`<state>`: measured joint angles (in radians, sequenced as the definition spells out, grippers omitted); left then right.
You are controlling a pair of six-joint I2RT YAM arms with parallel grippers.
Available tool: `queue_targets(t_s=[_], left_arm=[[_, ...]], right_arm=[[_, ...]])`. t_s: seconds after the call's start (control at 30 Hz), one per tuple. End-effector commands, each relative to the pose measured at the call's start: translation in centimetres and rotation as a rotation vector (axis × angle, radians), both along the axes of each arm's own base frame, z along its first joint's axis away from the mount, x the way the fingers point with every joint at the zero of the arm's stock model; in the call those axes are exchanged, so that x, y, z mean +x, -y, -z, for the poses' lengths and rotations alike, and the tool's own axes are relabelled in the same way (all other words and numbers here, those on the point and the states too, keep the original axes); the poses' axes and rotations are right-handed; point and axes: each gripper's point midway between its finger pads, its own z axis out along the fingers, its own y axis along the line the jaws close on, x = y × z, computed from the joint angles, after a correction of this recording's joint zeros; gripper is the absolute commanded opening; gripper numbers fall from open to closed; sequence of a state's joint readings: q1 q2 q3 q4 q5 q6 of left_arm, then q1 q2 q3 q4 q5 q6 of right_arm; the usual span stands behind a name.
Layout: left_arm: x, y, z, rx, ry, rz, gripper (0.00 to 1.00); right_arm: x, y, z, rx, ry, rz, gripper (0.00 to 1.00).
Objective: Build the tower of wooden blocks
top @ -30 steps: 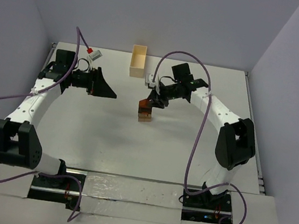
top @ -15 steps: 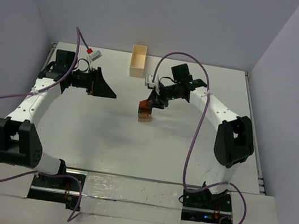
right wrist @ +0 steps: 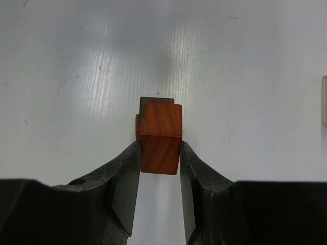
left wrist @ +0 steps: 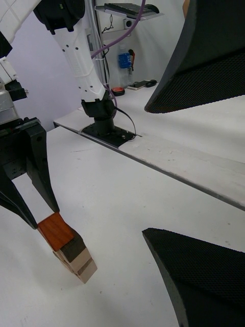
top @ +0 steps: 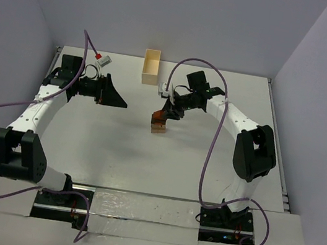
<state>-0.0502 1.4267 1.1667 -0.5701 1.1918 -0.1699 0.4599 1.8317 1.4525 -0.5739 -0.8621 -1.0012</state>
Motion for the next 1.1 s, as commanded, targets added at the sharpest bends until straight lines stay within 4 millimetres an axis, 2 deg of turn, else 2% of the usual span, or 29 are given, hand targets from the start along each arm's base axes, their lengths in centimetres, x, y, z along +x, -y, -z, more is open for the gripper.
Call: queue_targets(t_s=[0.0, 1.07], left_arm=[[0.43, -0.02, -1.6, -0.023, 0.066, 0.025, 0.99], [0.56, -0.01, -1.22, -0.03, 0.049, 0.026, 0.99]], right_arm=[[0.65, -0.18, -0.57, 0.028, 0.031, -0.003, 0.06], [-0.02, -0.41, -0.6, 0.029, 0.034, -0.022, 0.11]])
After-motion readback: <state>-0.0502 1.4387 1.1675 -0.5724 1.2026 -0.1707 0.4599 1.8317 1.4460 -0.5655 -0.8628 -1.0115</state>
